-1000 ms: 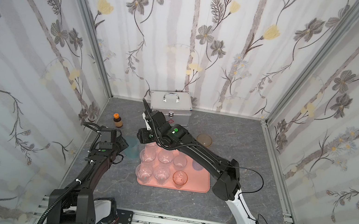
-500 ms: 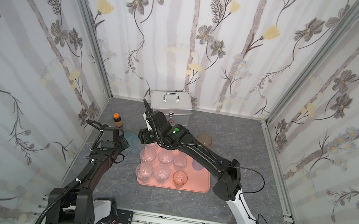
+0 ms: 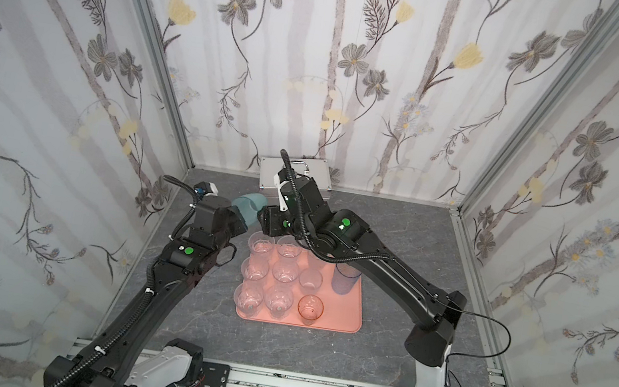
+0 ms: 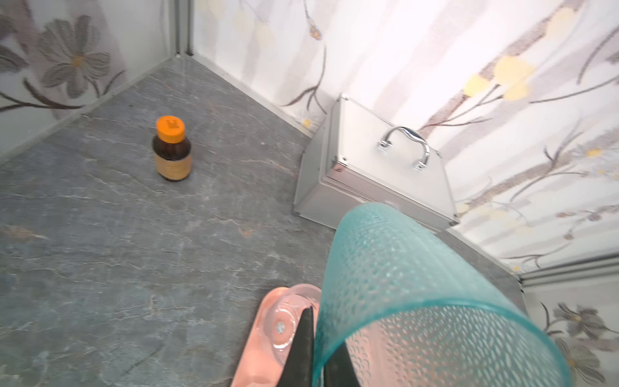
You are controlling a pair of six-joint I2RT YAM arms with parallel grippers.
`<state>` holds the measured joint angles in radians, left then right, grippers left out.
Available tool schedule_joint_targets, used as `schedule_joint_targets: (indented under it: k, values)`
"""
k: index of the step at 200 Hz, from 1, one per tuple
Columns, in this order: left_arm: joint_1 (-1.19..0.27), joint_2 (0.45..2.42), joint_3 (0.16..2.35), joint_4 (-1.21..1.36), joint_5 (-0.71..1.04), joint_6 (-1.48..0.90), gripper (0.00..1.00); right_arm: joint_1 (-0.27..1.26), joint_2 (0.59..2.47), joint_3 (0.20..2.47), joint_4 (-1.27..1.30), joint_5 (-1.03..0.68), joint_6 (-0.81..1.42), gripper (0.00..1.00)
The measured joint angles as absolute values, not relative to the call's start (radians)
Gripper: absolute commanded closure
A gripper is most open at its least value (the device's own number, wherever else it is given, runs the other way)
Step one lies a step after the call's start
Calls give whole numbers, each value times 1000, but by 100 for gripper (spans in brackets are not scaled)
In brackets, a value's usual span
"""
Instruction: Place the glasses into the tray
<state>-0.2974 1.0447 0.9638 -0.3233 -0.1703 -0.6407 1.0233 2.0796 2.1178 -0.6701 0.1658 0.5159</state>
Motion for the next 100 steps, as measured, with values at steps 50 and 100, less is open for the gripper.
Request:
schedule_joint_targets:
  k: [50, 100]
  values:
    - [-493, 1090, 1033, -349, -247, -736, 100, 1040, 1954, 1962, -618, 317, 519, 38]
    - [-593, 1122, 1083, -355, -295, -794, 100, 1032, 1982, 1944, -620, 422, 515, 44]
